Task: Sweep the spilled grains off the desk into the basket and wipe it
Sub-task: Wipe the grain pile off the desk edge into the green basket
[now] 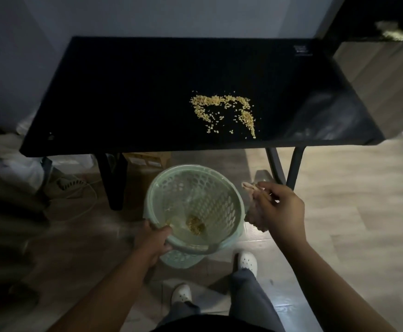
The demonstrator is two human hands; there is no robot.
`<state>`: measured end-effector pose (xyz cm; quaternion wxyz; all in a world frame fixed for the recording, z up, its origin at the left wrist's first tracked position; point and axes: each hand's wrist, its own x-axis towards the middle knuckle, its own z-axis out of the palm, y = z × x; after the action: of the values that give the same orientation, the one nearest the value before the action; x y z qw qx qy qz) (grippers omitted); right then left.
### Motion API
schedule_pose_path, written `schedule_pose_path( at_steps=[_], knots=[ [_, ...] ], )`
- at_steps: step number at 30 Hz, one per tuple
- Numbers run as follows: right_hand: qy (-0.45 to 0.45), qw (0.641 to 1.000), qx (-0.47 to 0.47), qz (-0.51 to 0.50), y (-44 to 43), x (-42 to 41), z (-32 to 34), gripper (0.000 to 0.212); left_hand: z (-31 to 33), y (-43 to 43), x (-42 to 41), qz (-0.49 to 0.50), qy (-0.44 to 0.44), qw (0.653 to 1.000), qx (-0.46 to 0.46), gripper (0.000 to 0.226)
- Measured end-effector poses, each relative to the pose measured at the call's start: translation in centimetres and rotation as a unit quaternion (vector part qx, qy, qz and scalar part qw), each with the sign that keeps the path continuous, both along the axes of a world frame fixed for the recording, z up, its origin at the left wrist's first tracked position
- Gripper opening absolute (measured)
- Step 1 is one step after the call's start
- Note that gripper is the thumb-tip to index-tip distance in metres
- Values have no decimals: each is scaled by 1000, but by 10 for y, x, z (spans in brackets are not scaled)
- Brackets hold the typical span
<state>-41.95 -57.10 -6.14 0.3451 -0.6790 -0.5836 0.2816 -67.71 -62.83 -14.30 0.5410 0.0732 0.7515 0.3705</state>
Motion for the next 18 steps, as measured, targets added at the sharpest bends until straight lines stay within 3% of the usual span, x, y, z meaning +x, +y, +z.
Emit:
schedule_pose_path(
  at_steps=[7,18],
  knots=[
    [-13,998,31,51,78,47,-5,19,-8,44,62,35,-43,998,7,56],
    [6,990,27,137,240,118,-25,20,-12,138,181,193,-106,975,-7,59]
  ],
)
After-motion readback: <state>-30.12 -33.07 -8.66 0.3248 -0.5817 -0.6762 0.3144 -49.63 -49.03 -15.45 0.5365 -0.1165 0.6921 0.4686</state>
